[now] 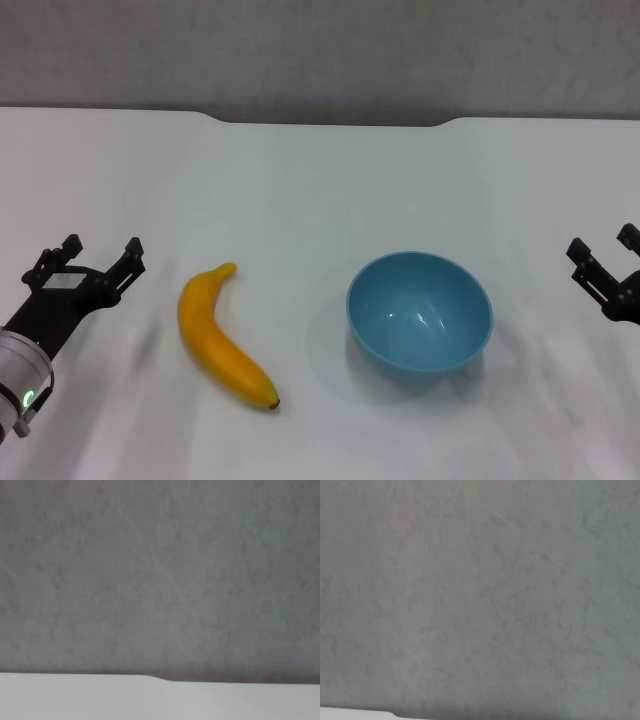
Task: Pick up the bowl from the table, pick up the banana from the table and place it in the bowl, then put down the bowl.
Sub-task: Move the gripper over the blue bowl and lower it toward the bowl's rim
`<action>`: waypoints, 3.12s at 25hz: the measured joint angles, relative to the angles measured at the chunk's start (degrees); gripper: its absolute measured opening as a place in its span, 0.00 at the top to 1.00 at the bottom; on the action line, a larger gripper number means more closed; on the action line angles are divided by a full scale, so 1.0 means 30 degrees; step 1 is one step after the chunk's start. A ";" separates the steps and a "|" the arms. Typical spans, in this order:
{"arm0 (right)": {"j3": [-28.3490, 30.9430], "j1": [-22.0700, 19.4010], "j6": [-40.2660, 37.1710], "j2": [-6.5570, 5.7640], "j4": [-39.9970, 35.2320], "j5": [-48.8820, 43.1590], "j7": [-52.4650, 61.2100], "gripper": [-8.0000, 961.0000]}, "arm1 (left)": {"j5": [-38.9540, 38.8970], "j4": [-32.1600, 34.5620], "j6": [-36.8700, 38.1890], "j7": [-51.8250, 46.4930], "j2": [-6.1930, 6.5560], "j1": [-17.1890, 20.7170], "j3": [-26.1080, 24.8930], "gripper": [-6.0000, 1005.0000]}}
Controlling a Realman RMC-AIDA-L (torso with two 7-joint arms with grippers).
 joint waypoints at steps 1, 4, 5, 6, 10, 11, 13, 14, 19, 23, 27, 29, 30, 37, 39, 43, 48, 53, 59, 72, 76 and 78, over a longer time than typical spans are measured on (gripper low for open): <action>-0.0061 -0.0013 0.0000 0.0002 0.0000 0.0048 -0.0001 0.21 | 0.0010 -0.0030 -0.0048 -0.0034 -0.0011 0.0017 0.0021 0.13; -0.0069 -0.0022 -0.0001 0.0002 -0.0001 0.0077 -0.0002 0.22 | 0.0036 -0.0090 -0.0079 -0.0101 -0.0019 -0.0021 0.0173 0.13; -0.0073 -0.0022 0.0000 0.0003 -0.0002 0.0080 -0.0001 0.22 | 0.0040 -0.0094 -0.0037 -0.0101 -0.0019 -0.0041 0.0200 0.13; -0.0073 -0.0021 -0.0001 0.0004 -0.0002 0.0080 -0.0001 0.22 | 0.0043 -0.0094 -0.0004 -0.0101 -0.0016 -0.0053 0.0199 0.13; -0.0074 -0.0005 -0.0001 0.0031 -0.0001 0.0079 -0.0002 0.22 | 0.0038 -0.0045 0.0035 -0.0072 -0.0017 -0.0060 0.0202 0.13; -0.0074 -0.0004 -0.0005 0.0031 -0.0002 0.0082 -0.0002 0.22 | 0.0021 -0.0026 0.0035 -0.0044 -0.0021 -0.0057 0.0202 0.13; -0.0074 -0.0002 -0.0014 0.0032 -0.0001 0.0084 -0.0003 0.22 | -0.0007 -0.0001 0.0036 -0.0008 -0.0022 -0.0038 0.0203 0.13; -0.0074 -0.0006 -0.0016 0.0031 -0.0002 0.0086 -0.0002 0.22 | -0.0009 0.0008 0.0042 -0.0024 -0.0020 -0.0022 0.0203 0.13; -0.0143 -0.0026 -0.0102 -0.0004 0.0020 0.0005 0.0168 0.23 | 0.0044 -0.0142 0.0126 -0.0194 0.0044 0.0048 0.0291 0.13; -0.0834 -0.0115 -0.0672 -0.0109 0.0650 -0.0044 0.0922 0.23 | 0.0148 -0.2155 0.1914 -0.1220 0.0355 0.0599 0.0815 0.13; -0.1235 -0.0601 -0.1576 -0.0193 0.2310 -0.0146 0.1529 0.23 | 0.1355 -0.6423 0.5366 -0.1504 0.0741 0.1990 0.0478 0.13; -0.1411 -0.1022 -0.2694 -0.0262 0.3609 -0.0513 0.2083 0.23 | 0.2498 -0.8647 0.7710 -0.1551 0.0780 0.2652 -0.0016 0.13; -0.1447 -0.1296 -0.3513 -0.0299 0.4487 -0.0960 0.2569 0.23 | 0.2988 -0.9848 0.8958 -0.1578 0.0777 0.2934 -0.0227 0.13; -0.1250 -0.4960 -1.3296 -0.0362 1.5431 -0.7238 0.7095 0.24 | 0.4555 -1.6271 1.7803 -0.1594 0.0624 0.4027 -0.0901 0.13; -0.1375 -0.5252 -1.4725 -0.0360 1.6681 -0.8641 0.8439 0.24 | 0.4529 -1.7757 2.0314 -0.1439 0.0652 0.3993 -0.0909 0.13; -0.1360 -0.5732 -1.6890 -0.0423 2.0019 -1.5757 1.5576 0.24 | 0.4503 -1.9845 2.4171 -0.0501 0.0532 0.3806 -0.1006 0.13; 0.0692 -0.5159 -1.4920 -0.0593 2.1453 -2.5375 2.6555 0.24 | 0.4462 -2.1386 2.7085 0.0505 0.0348 0.3509 -0.1149 0.13; 0.3707 -0.2911 -1.0326 -0.0424 2.1481 -3.4080 3.4999 0.24 | 0.4450 -2.1737 2.7755 0.0595 0.0337 0.3379 -0.1191 0.13; 0.5030 -0.0314 -0.6901 -0.0406 2.1389 -4.0237 4.0008 0.24 | 0.4450 -2.2033 2.8275 0.0895 0.0331 0.3241 -0.1301 0.13; 0.6707 0.4798 -0.3055 -0.0410 1.7326 -4.3843 4.2819 0.24 | 0.4469 -2.1894 2.8317 0.0973 0.0301 0.3160 -0.1134 0.13; 0.6602 0.5942 -0.3224 -0.0405 1.5402 -4.4155 4.2905 0.24 | 0.4470 -2.1878 2.8251 0.0980 0.0293 0.3131 -0.1108 0.13; 0.6634 0.6444 -0.3325 -0.0408 1.4469 -4.4336 4.2890 0.24 | 0.4470 -2.1878 2.8242 0.0982 0.0287 0.3120 -0.1100 0.13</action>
